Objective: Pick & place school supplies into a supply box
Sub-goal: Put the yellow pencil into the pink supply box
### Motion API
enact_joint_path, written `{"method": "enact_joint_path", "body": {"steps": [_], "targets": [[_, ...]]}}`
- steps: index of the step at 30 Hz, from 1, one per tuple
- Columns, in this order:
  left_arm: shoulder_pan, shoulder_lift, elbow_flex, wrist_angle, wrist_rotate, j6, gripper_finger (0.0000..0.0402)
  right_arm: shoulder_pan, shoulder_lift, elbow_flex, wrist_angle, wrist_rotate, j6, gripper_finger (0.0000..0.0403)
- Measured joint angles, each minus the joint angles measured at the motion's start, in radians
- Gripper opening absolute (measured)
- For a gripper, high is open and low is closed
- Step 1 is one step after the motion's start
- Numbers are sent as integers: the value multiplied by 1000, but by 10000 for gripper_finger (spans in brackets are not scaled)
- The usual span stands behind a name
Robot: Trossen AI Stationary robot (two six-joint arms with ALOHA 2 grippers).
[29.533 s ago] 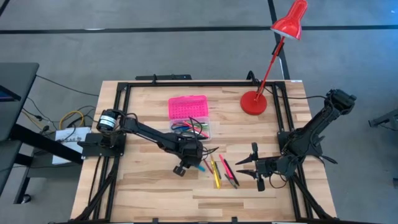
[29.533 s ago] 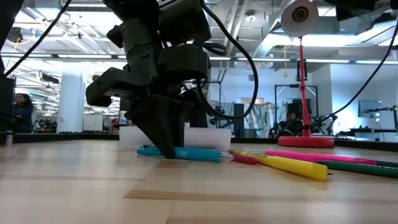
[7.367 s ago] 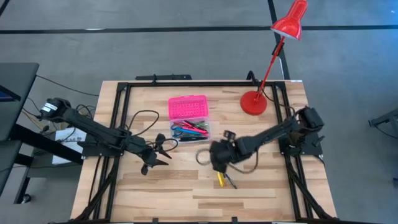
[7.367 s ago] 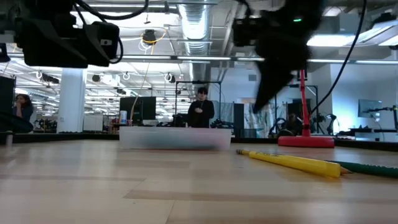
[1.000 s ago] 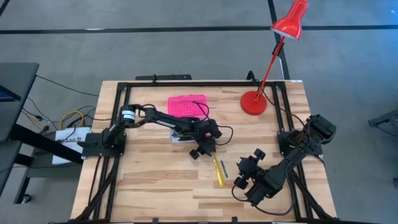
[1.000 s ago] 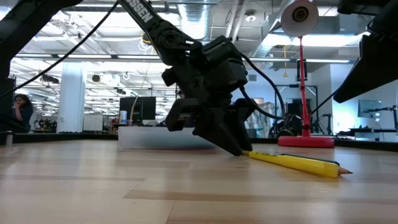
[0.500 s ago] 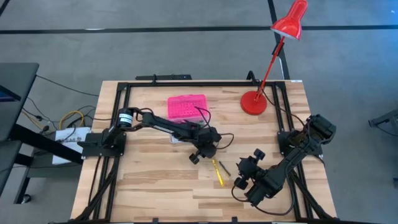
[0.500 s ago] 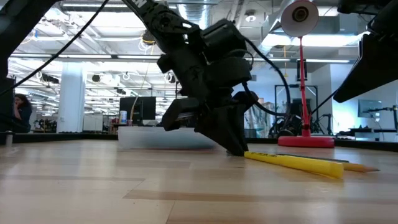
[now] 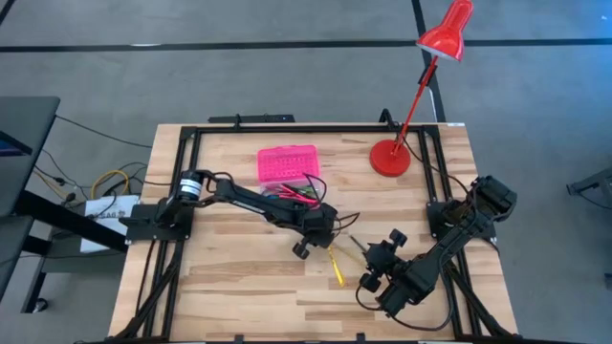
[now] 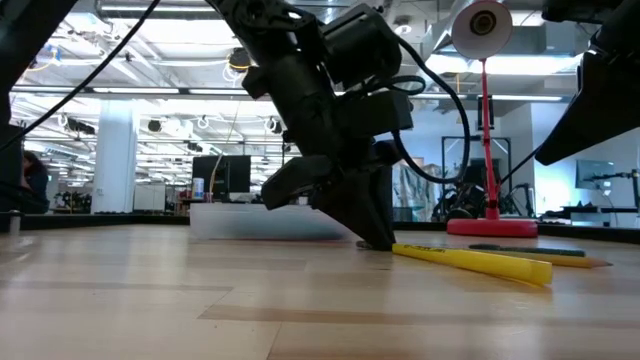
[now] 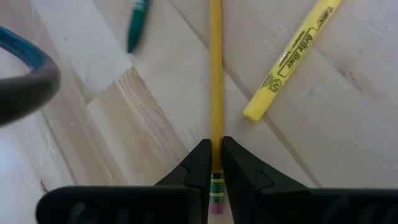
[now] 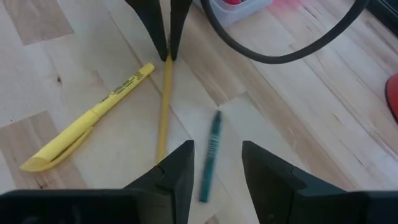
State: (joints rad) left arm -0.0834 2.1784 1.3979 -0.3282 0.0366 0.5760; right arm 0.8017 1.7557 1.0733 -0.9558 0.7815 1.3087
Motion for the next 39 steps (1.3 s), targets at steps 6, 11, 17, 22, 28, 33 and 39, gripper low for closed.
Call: {"method": "enact_joint_path", "body": {"steps": [6, 11, 17, 22, 28, 33, 39], "targets": [[-6, -1, 0, -2, -16, -63, 28, 0, 0, 0, 3, 0, 1, 127], [-6, -1, 0, -5, -22, -107, 27, 0, 0, 0, 3, -5, 1, 127], [-8, -27, 0, -86, -47, -155, 11, 0, 0, 0, 3, -5, 1, 127], [-15, -100, -7, -483, -66, -202, 6, 0, 0, 0, 4, -5, 1, 127], [-23, -153, -19, -626, -105, -231, 8, 0, 0, 0, 8, -5, 1, 127], [-22, -159, -18, -637, -98, -231, 0, 0, 0, 0, 8, -4, 1, 127], [-21, -161, -18, -597, -90, -219, 1, 0, 0, 0, 8, -4, 1, 127]]}}
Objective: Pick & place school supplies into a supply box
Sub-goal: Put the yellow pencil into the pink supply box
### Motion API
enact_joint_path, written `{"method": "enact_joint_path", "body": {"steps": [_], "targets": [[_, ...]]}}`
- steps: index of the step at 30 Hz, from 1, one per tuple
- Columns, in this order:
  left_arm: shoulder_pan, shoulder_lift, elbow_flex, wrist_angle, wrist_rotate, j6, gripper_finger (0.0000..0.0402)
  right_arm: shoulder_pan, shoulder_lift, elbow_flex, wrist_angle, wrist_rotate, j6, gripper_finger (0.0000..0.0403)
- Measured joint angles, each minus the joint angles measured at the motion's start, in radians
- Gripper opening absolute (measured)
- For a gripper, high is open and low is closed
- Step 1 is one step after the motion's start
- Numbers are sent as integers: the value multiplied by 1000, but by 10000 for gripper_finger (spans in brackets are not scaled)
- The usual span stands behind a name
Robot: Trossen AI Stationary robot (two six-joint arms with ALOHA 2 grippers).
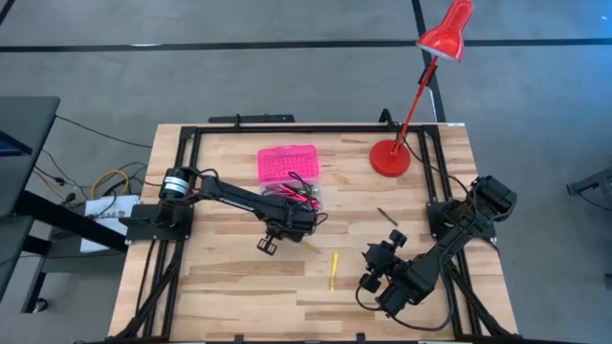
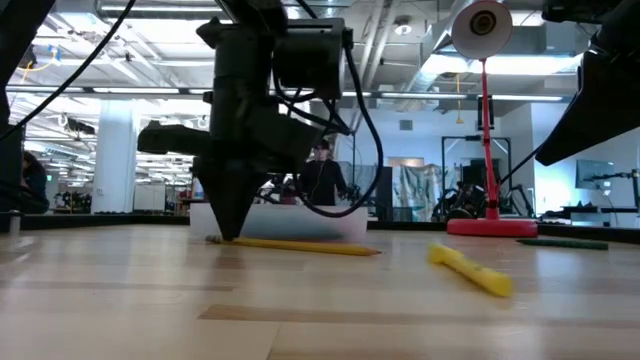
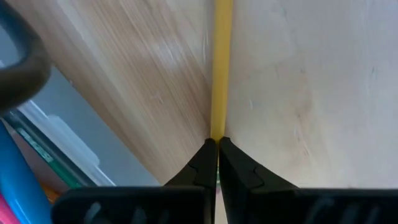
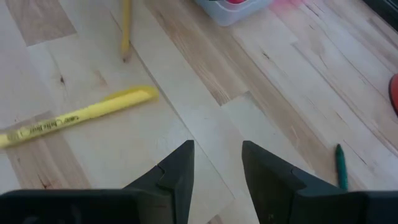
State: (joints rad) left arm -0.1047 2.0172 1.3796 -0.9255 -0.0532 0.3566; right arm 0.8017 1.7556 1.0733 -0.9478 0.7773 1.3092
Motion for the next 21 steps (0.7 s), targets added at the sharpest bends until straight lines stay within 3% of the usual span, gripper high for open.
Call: {"method": "enact_joint_path", "body": {"steps": [21], "targets": [[0, -9, 1, 114, 4, 16, 1, 0, 0, 0, 2, 8, 0, 127]]}}
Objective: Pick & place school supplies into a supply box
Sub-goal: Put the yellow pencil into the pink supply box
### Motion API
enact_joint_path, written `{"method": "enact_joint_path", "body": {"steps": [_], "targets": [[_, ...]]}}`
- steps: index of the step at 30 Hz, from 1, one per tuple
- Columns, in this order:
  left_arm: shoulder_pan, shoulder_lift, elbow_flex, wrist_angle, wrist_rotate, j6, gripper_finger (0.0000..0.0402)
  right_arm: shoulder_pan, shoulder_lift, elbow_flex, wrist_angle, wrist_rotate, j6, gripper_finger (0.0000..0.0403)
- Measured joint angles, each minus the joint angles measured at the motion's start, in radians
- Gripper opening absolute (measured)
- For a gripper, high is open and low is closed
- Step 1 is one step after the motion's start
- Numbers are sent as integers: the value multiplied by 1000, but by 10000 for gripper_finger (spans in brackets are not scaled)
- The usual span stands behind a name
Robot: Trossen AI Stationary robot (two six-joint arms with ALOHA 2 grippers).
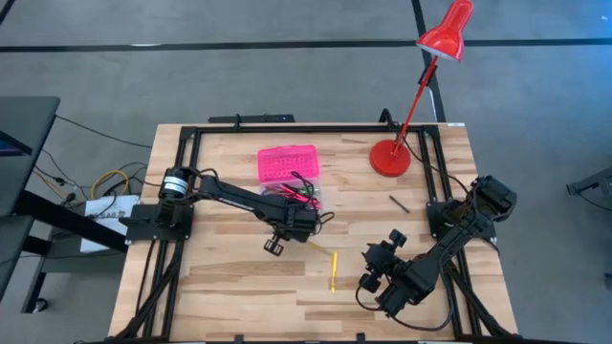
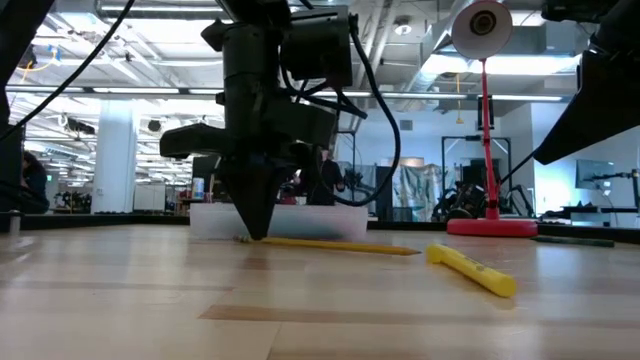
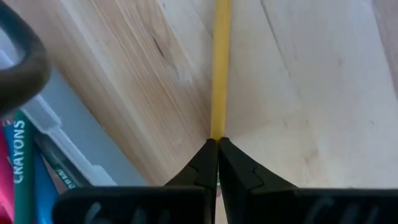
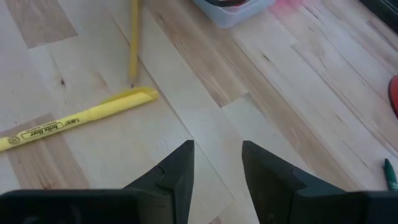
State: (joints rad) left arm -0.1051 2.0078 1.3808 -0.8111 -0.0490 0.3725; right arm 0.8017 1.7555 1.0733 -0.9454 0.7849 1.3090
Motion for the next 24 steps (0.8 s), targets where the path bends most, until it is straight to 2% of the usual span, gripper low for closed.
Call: {"method": "enact_joint_path", "body": {"steps": [6, 14, 24], "targets": [[4, -6, -8, -5, 102, -5, 1, 0, 0, 0, 3, 0, 0, 127], [7, -15, -77, 58, 119, -1, 6, -5, 0, 0, 6, 1, 0, 127], [7, -14, -124, 140, 123, -52, 65, -20, 0, 0, 16, 2, -8, 127]]}}
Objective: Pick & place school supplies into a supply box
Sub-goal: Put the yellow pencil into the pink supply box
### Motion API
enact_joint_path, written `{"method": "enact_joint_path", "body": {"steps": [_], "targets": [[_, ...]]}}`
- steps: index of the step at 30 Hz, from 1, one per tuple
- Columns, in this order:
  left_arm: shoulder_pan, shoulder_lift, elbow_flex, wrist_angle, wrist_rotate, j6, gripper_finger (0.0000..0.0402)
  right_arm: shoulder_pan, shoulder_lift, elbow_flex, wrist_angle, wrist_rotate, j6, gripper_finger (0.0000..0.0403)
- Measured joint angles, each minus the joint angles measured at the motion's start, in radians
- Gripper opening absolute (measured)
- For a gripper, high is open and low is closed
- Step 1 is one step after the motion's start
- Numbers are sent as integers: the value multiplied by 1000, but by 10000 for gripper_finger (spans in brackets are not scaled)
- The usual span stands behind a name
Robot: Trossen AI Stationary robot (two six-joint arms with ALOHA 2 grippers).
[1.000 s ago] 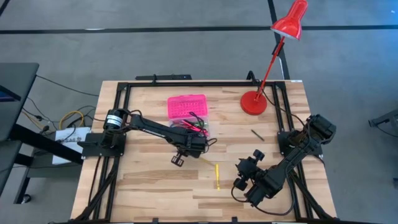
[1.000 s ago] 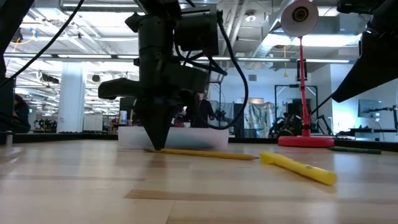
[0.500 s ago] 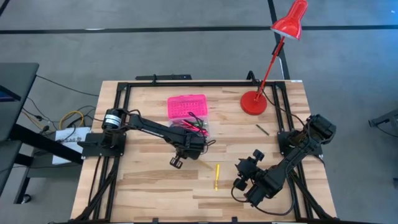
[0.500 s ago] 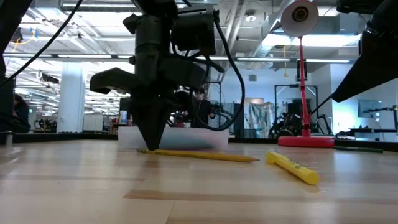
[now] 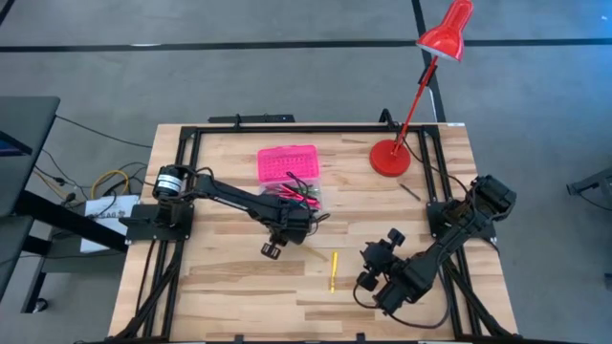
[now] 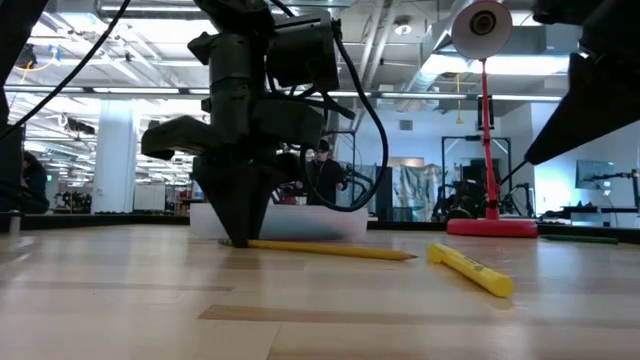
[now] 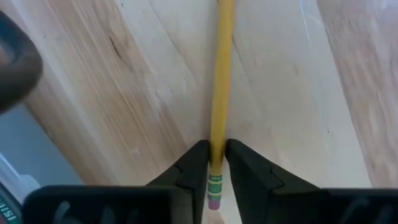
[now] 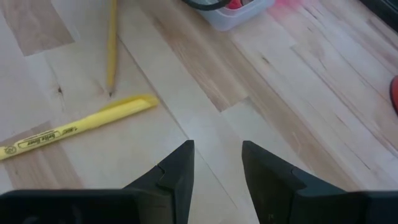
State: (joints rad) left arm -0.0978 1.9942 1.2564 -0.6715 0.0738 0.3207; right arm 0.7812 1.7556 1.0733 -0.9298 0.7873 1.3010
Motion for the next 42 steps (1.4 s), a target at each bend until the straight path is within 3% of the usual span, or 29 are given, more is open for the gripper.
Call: {"method": "enact_joint_path", "body": {"steps": [6, 17, 42], "targets": [[-3, 0, -2, 17, -58, -86, 73, 1, 0, 0, 1, 0, 0, 127], [-2, -1, -3, 43, -75, -125, 8, 1, 0, 0, 1, -1, 0, 127], [13, -16, -5, 197, -130, -94, 3, 1, 0, 0, 0, -2, -2, 127]]}}
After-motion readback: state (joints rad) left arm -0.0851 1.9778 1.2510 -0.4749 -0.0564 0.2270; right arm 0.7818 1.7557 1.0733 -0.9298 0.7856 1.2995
